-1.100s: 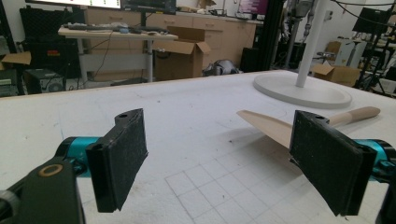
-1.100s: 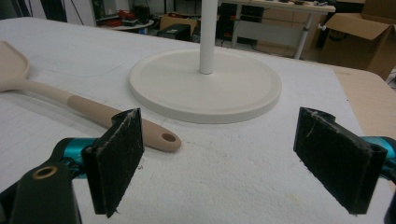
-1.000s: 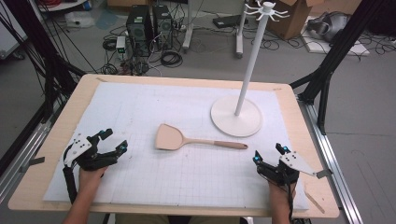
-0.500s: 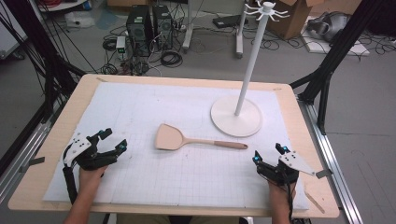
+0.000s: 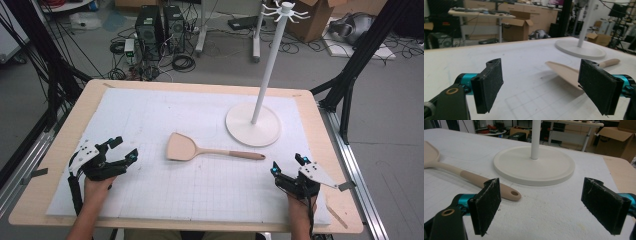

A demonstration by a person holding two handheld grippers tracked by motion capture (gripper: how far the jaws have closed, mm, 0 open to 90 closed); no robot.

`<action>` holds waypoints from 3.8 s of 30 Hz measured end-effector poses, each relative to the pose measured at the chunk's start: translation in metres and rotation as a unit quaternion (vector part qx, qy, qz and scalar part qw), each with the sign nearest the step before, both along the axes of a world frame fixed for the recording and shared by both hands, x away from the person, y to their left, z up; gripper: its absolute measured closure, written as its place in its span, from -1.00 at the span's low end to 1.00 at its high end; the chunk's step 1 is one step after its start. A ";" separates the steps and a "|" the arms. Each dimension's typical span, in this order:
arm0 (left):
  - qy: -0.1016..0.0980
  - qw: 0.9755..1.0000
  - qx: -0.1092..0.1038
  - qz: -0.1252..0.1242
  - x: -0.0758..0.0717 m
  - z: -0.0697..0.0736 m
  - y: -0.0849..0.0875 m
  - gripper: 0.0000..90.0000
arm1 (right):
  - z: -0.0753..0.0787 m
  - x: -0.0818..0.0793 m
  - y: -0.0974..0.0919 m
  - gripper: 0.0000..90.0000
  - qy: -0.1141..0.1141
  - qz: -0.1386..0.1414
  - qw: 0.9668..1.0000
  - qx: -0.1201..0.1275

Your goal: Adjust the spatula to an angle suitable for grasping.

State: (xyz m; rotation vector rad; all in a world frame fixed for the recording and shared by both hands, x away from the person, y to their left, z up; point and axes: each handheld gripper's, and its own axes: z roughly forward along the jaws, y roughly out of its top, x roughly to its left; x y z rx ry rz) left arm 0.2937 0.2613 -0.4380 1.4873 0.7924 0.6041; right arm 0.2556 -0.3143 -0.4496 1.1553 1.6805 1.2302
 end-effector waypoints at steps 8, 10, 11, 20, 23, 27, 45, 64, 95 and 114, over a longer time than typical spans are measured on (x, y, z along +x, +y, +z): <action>0.011 0.996 0.030 -0.086 0.014 0.028 -0.030 -0.54 | 0.000 0.000 0.000 -0.66 0.004 0.002 1.000 0.003; 0.014 0.994 0.042 -0.102 0.019 0.036 -0.040 -0.54 | 0.000 0.000 0.000 -0.66 0.005 0.002 1.000 0.004; 0.017 0.993 0.046 -0.109 0.021 0.038 -0.043 -0.55 | 0.000 0.000 0.000 -0.66 0.005 0.002 1.000 0.003; 0.043 0.983 0.057 -0.171 0.048 0.063 -0.075 -0.58 | 0.000 0.001 0.000 -0.66 0.003 0.004 1.000 0.000; 0.046 0.980 0.067 -0.183 0.054 0.067 -0.083 -0.56 | 0.000 0.001 0.000 -0.66 0.003 0.004 1.000 -0.001; 0.045 0.976 0.074 -0.200 0.060 0.070 -0.090 -0.49 | 0.000 0.001 0.001 -0.66 0.006 0.004 1.000 0.002; 0.088 0.938 0.158 -0.296 0.093 0.077 -0.155 -0.31 | 0.000 0.001 0.001 -0.66 0.009 0.006 1.000 -0.001; 0.162 0.896 0.264 -0.318 0.118 0.039 -0.207 -0.04 | 0.000 0.002 0.001 -0.66 0.011 0.009 1.000 -0.003; 0.172 0.859 0.358 -0.322 0.119 0.009 -0.232 0.49 | 0.000 0.002 0.001 -0.65 0.010 0.008 1.000 -0.007; 0.179 0.839 0.366 -0.362 0.105 0.017 -0.223 0.73 | 0.000 0.002 0.001 -0.65 0.011 0.006 1.000 -0.004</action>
